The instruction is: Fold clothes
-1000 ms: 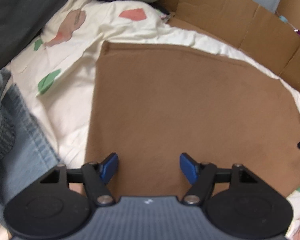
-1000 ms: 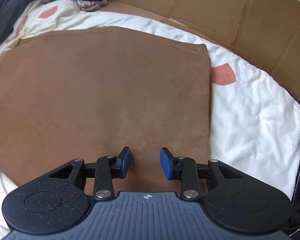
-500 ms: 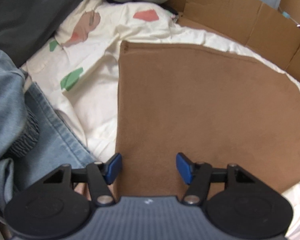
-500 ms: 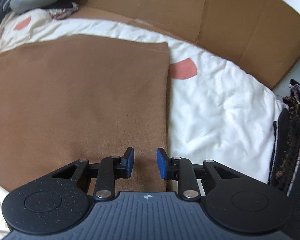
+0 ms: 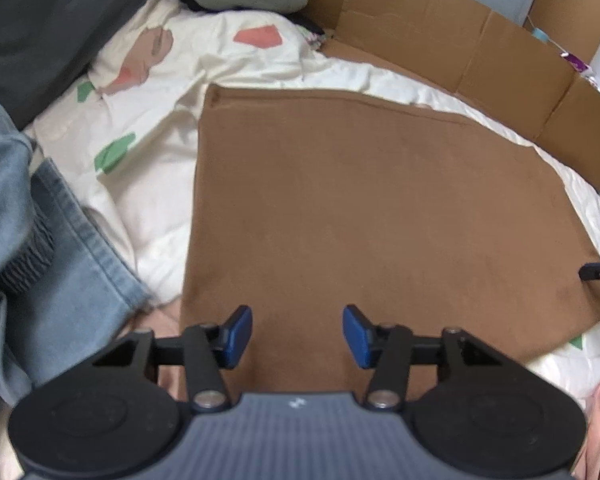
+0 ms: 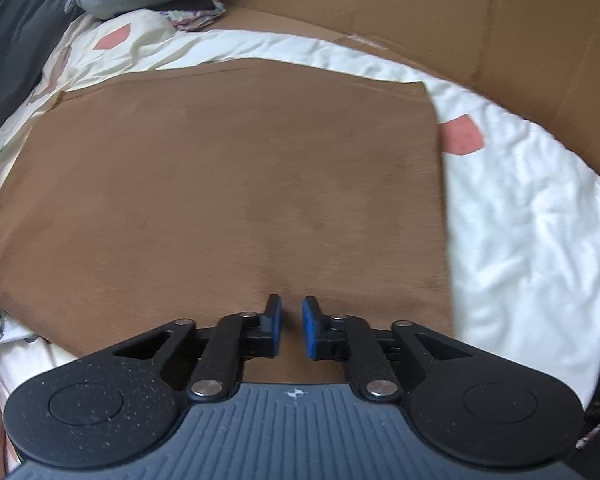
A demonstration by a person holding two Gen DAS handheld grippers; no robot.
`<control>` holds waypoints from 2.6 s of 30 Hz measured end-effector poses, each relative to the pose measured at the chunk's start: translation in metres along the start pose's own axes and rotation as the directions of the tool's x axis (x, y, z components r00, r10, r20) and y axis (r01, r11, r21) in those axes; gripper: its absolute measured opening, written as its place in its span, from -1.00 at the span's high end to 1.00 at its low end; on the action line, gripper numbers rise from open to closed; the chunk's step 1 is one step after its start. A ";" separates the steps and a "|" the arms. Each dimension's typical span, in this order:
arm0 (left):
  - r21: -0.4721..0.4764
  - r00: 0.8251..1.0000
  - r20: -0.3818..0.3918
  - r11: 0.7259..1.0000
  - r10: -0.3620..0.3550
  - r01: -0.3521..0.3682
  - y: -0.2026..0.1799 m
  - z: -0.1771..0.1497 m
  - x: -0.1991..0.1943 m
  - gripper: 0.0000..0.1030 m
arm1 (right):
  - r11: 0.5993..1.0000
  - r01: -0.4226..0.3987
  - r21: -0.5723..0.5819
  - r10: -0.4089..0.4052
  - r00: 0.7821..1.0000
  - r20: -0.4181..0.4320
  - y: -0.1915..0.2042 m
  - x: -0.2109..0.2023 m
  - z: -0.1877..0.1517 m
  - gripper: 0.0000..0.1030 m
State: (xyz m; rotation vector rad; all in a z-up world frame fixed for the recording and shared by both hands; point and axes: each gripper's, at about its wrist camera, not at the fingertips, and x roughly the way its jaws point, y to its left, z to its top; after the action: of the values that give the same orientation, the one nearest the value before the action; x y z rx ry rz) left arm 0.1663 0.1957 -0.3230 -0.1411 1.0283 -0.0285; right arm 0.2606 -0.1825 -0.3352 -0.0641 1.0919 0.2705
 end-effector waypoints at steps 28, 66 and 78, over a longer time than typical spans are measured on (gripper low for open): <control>-0.028 0.996 -0.059 0.997 0.070 -0.072 0.032 -0.031 -0.009 0.16 | 0.984 0.138 0.114 -0.132 0.990 -0.054 -0.055 -0.008 -0.036 0.68; 0.125 0.989 -0.121 0.987 -0.083 0.098 -0.081 -0.026 0.026 0.19 | 0.995 0.001 0.104 0.012 0.992 -0.125 0.012 -0.006 -0.041 0.64; 0.104 0.988 -0.078 0.984 -0.136 0.144 -0.105 -0.016 0.017 0.20 | 0.996 -0.049 0.069 0.055 0.995 -0.087 0.032 -0.017 -0.037 0.63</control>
State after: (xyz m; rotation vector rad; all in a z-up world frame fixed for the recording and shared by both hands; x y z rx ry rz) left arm 0.1659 0.0889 -0.3315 -0.1130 1.0835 -0.2188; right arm 0.2135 -0.1615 -0.3344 0.0123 1.1918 0.2800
